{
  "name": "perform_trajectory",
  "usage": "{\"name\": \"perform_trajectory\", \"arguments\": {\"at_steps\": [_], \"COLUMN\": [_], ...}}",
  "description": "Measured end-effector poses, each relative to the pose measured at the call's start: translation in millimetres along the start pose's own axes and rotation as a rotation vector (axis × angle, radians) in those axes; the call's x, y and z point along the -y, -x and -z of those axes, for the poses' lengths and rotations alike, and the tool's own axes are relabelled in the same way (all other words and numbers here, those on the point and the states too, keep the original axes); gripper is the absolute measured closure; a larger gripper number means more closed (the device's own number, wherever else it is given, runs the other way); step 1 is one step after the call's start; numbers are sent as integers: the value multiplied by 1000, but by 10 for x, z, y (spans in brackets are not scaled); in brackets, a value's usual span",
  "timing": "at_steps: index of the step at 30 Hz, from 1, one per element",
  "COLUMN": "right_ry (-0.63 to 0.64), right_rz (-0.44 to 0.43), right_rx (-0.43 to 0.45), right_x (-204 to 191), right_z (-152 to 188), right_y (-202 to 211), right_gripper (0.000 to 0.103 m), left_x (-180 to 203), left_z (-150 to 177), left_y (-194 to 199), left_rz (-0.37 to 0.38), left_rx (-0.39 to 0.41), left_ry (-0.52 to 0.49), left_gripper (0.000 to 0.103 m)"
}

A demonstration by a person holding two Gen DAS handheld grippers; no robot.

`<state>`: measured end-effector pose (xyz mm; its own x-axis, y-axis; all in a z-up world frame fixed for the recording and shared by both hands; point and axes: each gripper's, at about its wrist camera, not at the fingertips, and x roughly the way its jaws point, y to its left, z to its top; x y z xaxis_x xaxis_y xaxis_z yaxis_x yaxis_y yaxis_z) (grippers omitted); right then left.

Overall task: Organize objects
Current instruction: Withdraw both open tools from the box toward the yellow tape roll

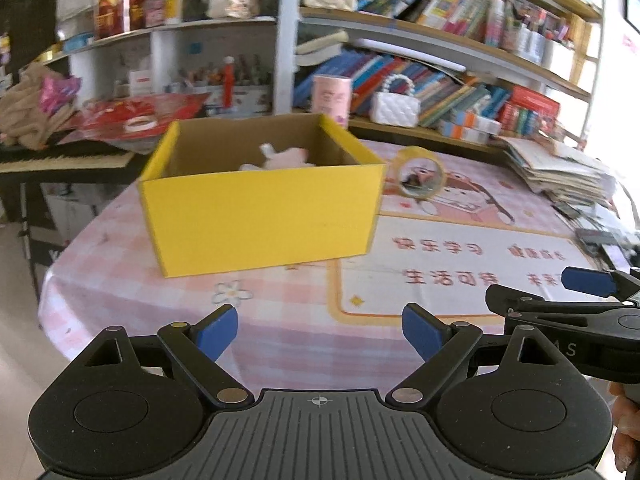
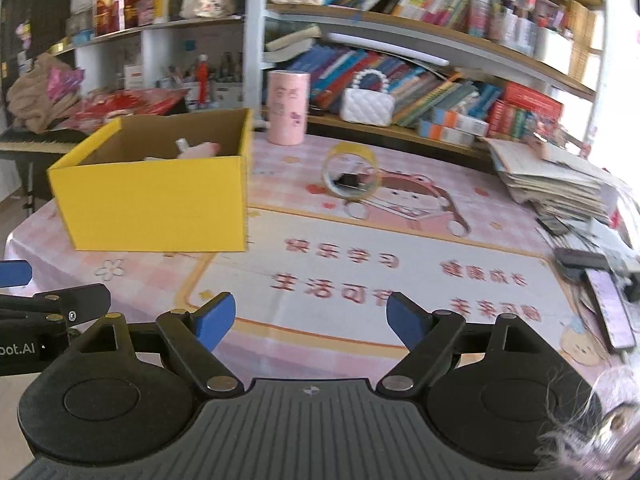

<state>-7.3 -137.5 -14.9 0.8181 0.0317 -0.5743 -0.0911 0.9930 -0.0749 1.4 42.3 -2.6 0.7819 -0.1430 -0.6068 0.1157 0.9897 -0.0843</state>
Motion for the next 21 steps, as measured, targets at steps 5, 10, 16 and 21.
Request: {"name": "perform_trajectory", "arguments": {"at_steps": [5, 10, 16, 21], "right_ry": [-51, -89, -114, -117], "right_rz": [64, 112, 148, 164], "right_rx": [-8, -26, -47, -63], "right_x": [216, 412, 618, 802], "right_z": [62, 108, 128, 113], "right_y": [57, 61, 3, -87], "right_gripper": [19, 16, 13, 13], "left_x": [201, 382, 579, 781], "left_z": [-29, -56, -108, -185], "left_y": [-78, -175, -318, -483], "left_rz": [59, 102, 132, 154], "left_rx": [-7, -21, -38, -53], "left_ry": [-48, -77, -94, -109], "left_gripper": [12, 11, 8, 8]}}
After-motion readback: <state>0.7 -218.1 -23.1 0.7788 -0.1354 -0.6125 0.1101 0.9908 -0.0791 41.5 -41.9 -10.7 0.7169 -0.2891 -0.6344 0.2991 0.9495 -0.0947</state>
